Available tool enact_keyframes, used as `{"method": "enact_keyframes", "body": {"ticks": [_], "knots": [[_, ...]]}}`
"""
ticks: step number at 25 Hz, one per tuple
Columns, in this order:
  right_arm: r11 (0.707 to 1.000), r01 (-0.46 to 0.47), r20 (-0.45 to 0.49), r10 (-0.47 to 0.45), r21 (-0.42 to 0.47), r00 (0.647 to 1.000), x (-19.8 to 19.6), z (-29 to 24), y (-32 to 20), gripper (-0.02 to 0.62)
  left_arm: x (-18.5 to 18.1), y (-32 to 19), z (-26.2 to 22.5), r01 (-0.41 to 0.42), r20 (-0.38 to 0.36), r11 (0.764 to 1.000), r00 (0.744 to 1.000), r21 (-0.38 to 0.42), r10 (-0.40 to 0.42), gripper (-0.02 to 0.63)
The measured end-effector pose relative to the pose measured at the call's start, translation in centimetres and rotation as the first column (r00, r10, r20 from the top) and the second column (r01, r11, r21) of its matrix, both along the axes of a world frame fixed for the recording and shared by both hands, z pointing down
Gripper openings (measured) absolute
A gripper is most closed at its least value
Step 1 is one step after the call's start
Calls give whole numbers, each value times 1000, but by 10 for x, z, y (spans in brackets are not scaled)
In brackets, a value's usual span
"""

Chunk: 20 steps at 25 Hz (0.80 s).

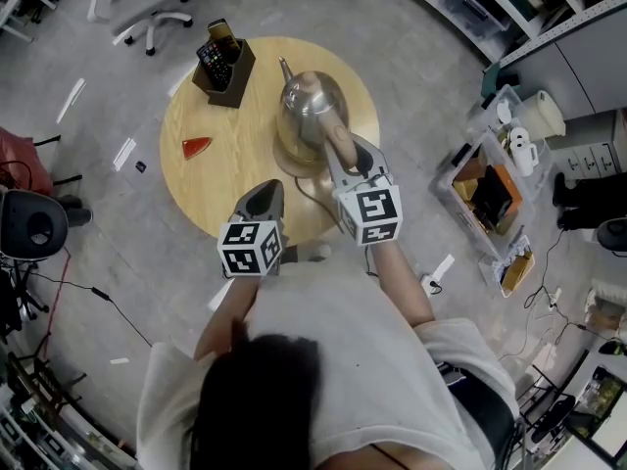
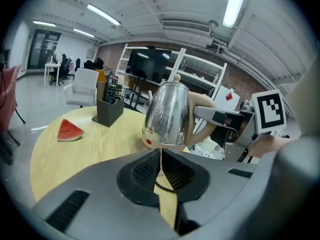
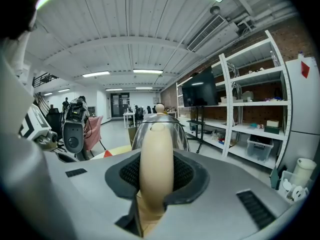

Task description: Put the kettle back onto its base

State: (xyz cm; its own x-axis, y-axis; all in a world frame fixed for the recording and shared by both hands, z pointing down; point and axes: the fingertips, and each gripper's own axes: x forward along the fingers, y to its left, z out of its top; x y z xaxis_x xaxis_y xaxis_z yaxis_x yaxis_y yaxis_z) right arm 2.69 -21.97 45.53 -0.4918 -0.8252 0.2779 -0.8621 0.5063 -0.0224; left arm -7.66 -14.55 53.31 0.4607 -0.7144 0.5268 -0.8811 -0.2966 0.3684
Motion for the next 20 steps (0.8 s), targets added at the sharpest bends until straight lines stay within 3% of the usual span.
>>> {"method": "enact_keyframes", "body": {"ticks": [20], "knots": [[998, 46, -39, -47, -32, 998, -18, 19, 10, 106, -13, 5, -2, 19, 9, 1000, 1000, 7, -19, 35]]}}
